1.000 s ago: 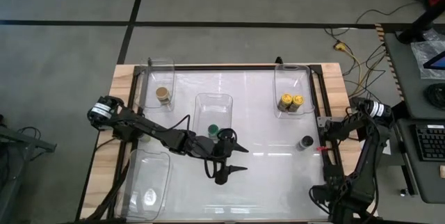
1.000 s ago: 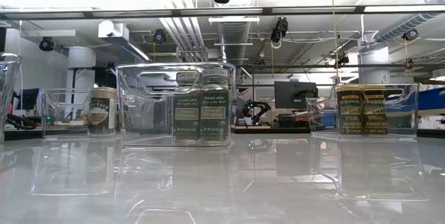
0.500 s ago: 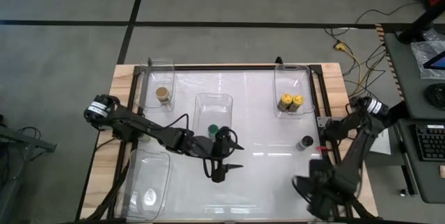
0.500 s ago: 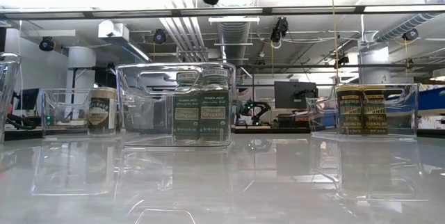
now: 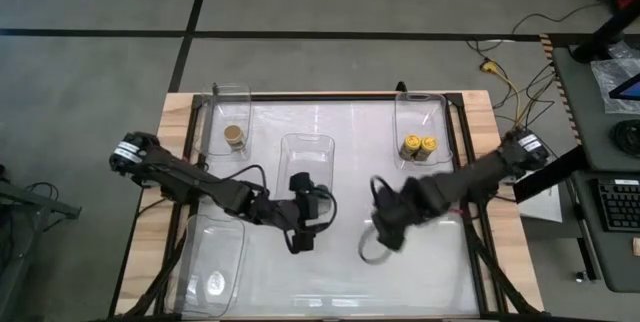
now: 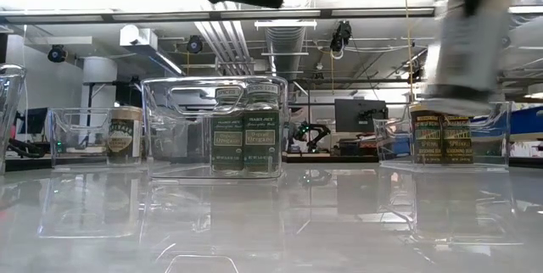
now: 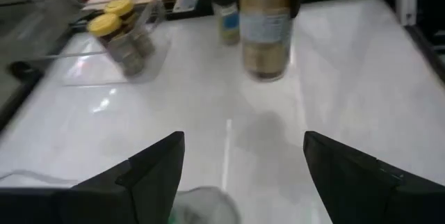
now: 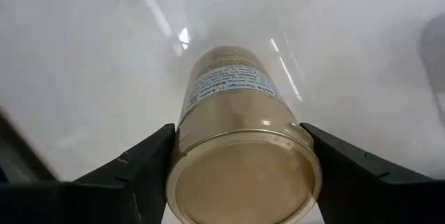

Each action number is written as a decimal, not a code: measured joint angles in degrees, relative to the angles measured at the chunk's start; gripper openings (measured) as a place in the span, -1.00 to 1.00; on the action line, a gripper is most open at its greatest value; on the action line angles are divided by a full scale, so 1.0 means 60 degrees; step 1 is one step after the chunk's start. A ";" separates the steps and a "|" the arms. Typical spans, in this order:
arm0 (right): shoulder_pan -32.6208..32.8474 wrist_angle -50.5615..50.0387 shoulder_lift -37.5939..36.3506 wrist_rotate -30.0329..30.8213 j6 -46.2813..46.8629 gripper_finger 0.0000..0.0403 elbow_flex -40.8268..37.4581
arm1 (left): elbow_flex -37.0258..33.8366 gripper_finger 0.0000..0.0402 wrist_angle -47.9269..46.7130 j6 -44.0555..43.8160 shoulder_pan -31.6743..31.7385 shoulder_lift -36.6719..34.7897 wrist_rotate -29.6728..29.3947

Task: Sort spices by type
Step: Put the golden seasoning bottle into the top left transparent bin

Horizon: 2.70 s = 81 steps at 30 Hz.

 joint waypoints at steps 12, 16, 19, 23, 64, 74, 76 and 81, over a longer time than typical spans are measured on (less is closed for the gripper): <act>-0.3058 0.0997 0.0270 -0.0284 0.0057 0.32 0.0000 | -0.0068 0.39 -0.3046 0.0386 -0.0367 -0.1799 -0.1088; -0.3475 0.1058 0.0659 -0.0791 0.0918 0.32 0.0018 | -0.0127 0.39 -0.3889 0.0568 -0.0370 -0.2169 -0.1212; -0.3570 0.1106 0.1013 -0.1181 0.1332 0.32 0.0133 | -0.0214 0.39 -0.4033 0.0858 -0.0370 -0.2295 -0.1486; -0.3595 0.1087 0.1391 -0.1373 0.1966 0.32 0.0315 | -0.0317 0.39 -0.4008 0.1079 -0.0370 -0.2289 -0.1511; -0.0766 -0.1707 0.0297 0.3606 -0.0214 0.88 0.0143 | -0.0871 0.39 -0.1524 0.1224 -0.2225 -0.2243 -0.1769; -0.0564 0.0519 0.0291 0.5514 -0.1492 0.88 -0.2485 | -0.0856 0.39 0.0219 0.1371 -0.1867 -0.2236 -0.1892; -0.0436 0.1186 0.0291 0.5963 -0.1808 0.88 -0.2797 | -0.0856 0.39 0.0219 0.1271 -0.1789 -0.2236 -0.1895; -0.0288 0.2811 0.0291 0.6144 -0.2444 0.88 -0.3445 | -0.0856 0.39 0.0320 0.0721 -0.1444 -0.2192 -0.1906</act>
